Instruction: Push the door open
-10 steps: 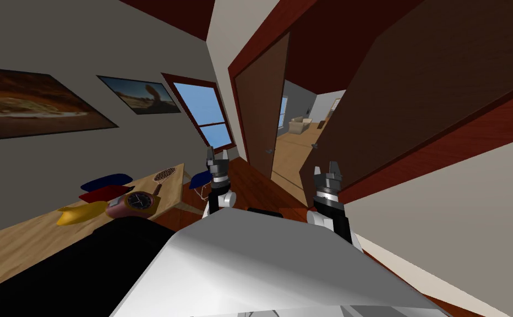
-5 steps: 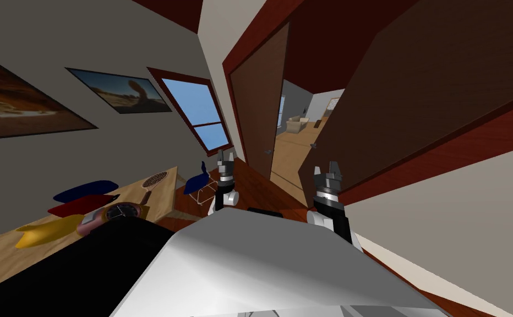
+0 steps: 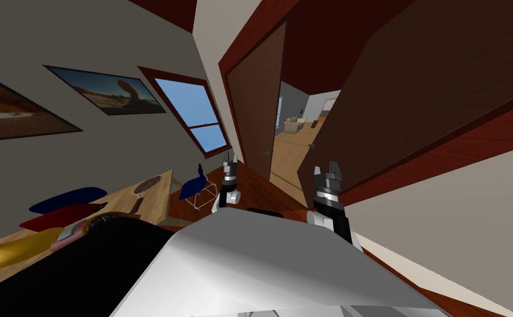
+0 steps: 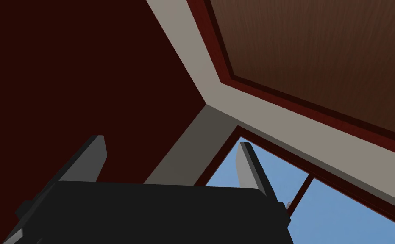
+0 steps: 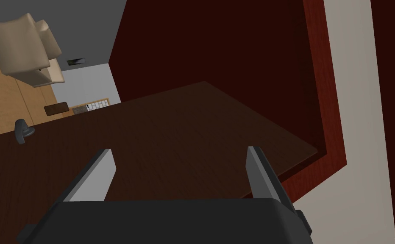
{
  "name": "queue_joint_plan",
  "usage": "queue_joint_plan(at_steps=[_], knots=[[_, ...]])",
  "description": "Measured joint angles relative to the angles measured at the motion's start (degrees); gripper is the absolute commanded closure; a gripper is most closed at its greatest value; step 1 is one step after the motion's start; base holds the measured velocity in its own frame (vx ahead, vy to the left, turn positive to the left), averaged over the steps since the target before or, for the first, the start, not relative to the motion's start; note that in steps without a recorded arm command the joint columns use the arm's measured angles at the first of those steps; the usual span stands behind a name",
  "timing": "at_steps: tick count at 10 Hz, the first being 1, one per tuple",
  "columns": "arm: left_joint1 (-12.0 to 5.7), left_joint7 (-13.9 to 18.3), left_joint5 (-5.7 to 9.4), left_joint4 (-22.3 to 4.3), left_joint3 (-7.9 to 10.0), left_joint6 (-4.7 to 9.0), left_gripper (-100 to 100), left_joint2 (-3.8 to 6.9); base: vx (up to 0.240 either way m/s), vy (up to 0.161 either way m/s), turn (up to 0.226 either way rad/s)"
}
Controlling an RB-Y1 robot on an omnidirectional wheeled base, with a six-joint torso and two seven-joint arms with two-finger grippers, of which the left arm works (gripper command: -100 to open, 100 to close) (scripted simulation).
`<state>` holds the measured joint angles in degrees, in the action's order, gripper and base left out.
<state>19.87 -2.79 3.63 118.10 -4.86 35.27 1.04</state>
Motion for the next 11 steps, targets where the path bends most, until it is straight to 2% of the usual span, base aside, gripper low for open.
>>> queue_joint_plan(at_steps=[2,7,11], knots=[[-0.91,0.03,-0.17,-3.01,-0.42,0.82,-100,0.09,0.072,0.029,-0.071],[-4.19,0.78,-0.09,-10.86,-0.91,1.61,-100,1.24,0.063,0.030,-0.066],[-5.58,1.22,-0.11,-15.77,-1.40,2.42,-100,1.83,0.056,0.022,-0.071]])
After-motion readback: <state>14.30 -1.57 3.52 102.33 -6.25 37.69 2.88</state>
